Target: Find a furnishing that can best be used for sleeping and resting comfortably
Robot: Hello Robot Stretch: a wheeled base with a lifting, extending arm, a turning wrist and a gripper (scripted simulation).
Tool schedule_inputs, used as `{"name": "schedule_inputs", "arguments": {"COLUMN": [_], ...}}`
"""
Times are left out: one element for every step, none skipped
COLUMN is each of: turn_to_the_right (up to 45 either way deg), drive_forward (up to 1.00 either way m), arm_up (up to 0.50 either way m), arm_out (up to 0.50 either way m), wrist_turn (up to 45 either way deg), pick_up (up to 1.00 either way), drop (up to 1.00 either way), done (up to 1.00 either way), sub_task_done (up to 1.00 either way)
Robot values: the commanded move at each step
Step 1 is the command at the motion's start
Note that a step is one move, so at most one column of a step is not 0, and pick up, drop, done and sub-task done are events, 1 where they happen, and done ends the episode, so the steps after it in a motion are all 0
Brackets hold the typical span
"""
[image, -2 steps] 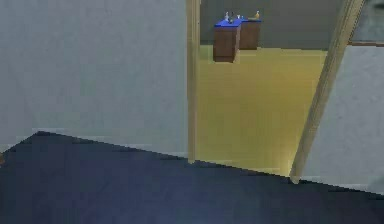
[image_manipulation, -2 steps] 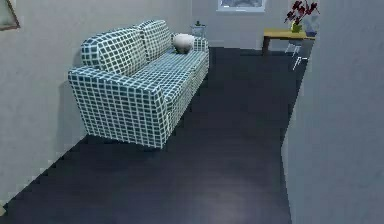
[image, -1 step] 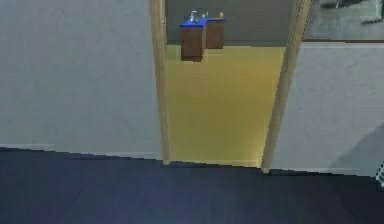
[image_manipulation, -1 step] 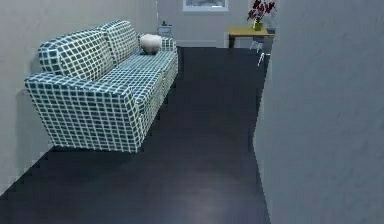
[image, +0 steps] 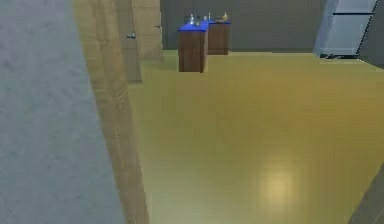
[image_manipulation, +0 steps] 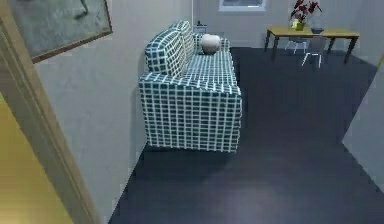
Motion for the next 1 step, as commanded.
{"name": "schedule_inputs", "arguments": {"turn_to_the_right": [3.0], "drive_forward": [0.0], "arm_up": [0.0], "arm_out": [0.0], "wrist_turn": [0.0], "pick_up": [0.0], "drop": [0.0], "done": [0.0], "sub_task_done": [0.0]}}
